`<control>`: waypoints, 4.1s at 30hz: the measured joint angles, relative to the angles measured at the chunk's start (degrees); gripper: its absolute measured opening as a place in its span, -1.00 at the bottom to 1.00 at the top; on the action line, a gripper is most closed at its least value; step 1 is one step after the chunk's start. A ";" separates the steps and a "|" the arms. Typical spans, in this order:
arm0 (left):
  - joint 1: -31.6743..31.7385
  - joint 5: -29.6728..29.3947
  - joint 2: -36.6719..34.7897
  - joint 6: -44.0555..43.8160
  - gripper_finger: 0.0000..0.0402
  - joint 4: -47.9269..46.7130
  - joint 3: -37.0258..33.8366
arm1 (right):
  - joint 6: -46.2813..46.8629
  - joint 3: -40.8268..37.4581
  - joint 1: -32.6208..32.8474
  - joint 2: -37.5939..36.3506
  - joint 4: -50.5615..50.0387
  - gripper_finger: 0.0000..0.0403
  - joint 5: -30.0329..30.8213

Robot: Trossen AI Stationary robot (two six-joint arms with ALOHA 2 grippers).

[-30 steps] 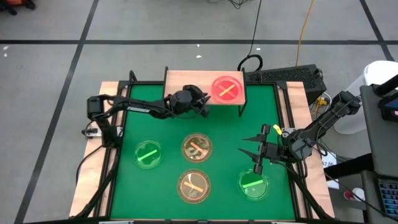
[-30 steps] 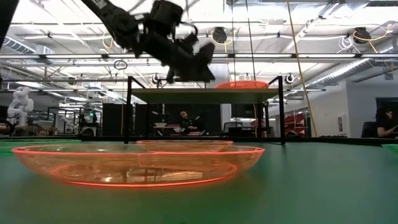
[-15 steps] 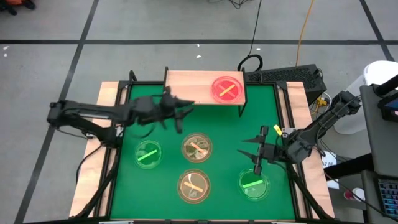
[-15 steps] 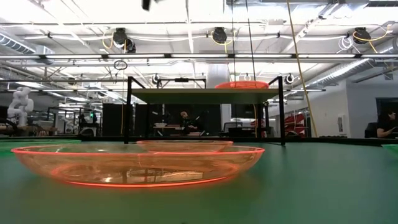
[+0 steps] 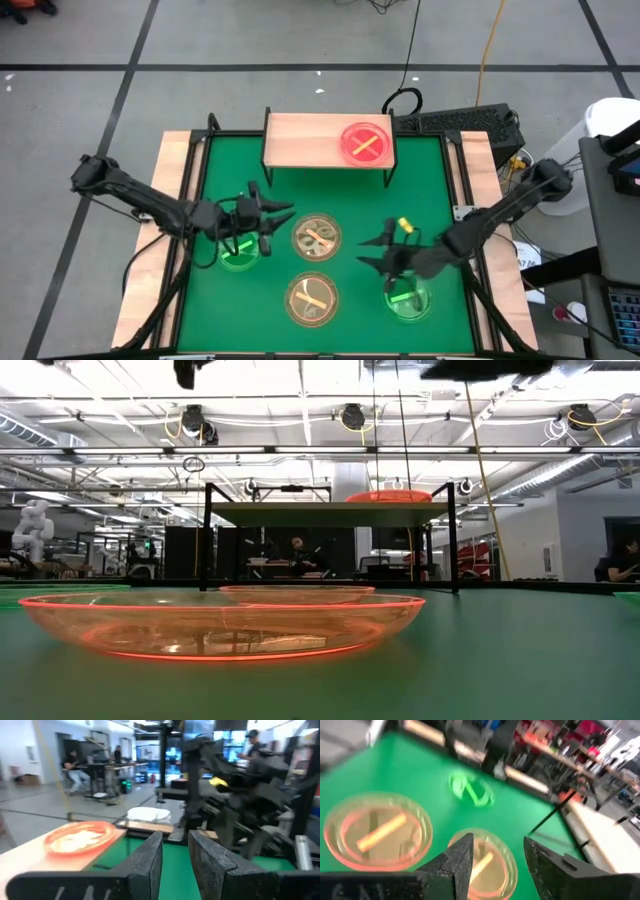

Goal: Place and stack plates onto a shelf
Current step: Put the top orange plate on the shelf

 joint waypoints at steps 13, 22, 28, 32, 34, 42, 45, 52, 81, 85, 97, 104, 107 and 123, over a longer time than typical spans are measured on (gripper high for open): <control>-0.11 -1.40 -0.15 -0.13 -0.49 1.39 -1.77 | -0.68 0.13 -7.51 18.42 8.81 -0.23 -10.85; -0.02 -1.37 -0.17 -0.12 -0.49 2.20 -1.77 | -3.04 0.17 -10.92 29.10 15.81 -0.23 -16.47; -0.02 -1.35 -0.17 -0.12 -0.49 2.20 -1.77 | -1.68 0.17 -12.63 30.86 16.56 -0.23 -16.29; 0.29 -1.28 -0.17 -0.11 -0.49 2.28 -1.77 | -0.36 0.32 -14.34 31.82 17.89 -0.23 -16.30; 0.72 -1.24 -0.17 -0.35 -0.49 2.33 -1.77 | 0.13 0.78 -15.02 32.66 17.76 -0.23 -16.31; 1.22 -1.24 -0.17 -1.88 -0.49 2.18 -1.77 | 1.22 0.85 -15.80 35.55 20.28 -0.23 -15.93; 1.22 -1.24 -0.17 -1.88 -0.49 2.05 -1.77 | 1.18 0.85 -15.86 35.65 20.43 -0.28 -15.94; 1.29 -1.26 -0.17 -1.86 -0.49 1.98 -1.77 | 0.28 0.83 -15.86 35.72 21.24 -0.72 -16.44; 1.29 -1.26 -0.17 -3.04 -0.49 2.27 -1.75 | 3.62 0.70 -12.42 12.65 -0.55 -0.90 -10.82; 1.29 -1.26 -0.17 -3.16 -0.49 2.27 -1.75 | 5.81 -0.14 -12.39 16.70 -2.55 -0.74 -15.15; 1.31 -1.26 -0.17 -3.58 -0.49 1.84 -1.75 | 2.89 -0.42 -14.10 27.57 2.48 -0.26 -9.28; 1.31 -1.26 -0.17 -3.56 -0.49 1.68 -1.75 | 3.50 -0.17 -15.06 30.86 3.89 -0.42 -7.95; 1.31 -1.26 -0.17 -3.56 -0.49 1.65 -1.75 | 3.67 -0.20 -15.10 30.97 4.28 -0.63 -8.52; 1.31 -1.29 -0.17 -3.56 -0.49 1.87 -1.72 | -7.10 -0.49 -13.60 22.32 13.84 -1.00 0.30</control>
